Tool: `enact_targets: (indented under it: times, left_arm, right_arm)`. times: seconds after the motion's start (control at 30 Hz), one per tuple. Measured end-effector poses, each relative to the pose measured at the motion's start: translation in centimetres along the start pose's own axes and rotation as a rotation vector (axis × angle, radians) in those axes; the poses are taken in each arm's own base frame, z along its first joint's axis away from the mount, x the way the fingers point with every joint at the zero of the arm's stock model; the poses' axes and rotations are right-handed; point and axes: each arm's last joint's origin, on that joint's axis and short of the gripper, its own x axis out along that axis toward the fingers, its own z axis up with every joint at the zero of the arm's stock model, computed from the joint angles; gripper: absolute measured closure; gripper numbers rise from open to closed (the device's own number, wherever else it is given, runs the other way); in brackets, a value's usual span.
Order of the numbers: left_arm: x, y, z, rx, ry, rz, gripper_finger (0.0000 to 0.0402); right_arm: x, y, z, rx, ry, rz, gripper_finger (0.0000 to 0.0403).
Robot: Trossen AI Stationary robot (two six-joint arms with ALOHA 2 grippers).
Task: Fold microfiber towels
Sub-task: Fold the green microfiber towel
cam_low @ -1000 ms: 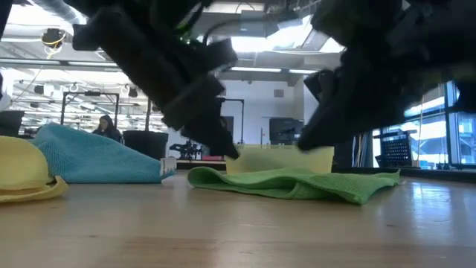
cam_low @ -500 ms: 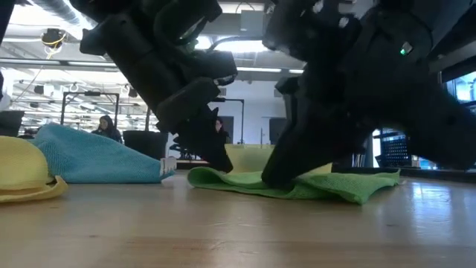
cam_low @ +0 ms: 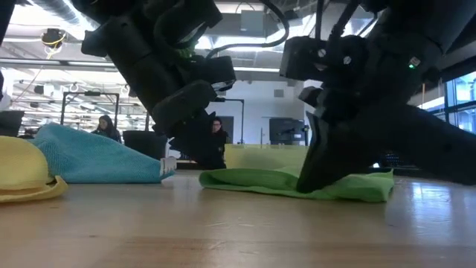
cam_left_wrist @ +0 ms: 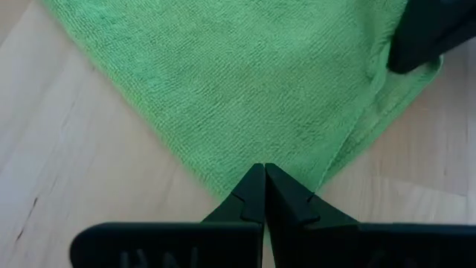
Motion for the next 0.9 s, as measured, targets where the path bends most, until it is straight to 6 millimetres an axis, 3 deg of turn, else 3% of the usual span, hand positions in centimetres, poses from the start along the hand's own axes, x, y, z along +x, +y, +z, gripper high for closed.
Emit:
enact_targets:
  times: [0.3,0.9]
  left_arm:
    - [0.0,0.0,0.0,-0.017,0.012,-0.022,0.0402]
    - [0.4,-1.5,0.4,0.058,-0.058,-0.193,0.0402]
  right_arm:
    - [-1.4,1.6,-0.3,0.002,0.017,0.148,0.0395]
    - [-1.6,1.3,-1.8,-0.078,0.155,0.114,0.0395]
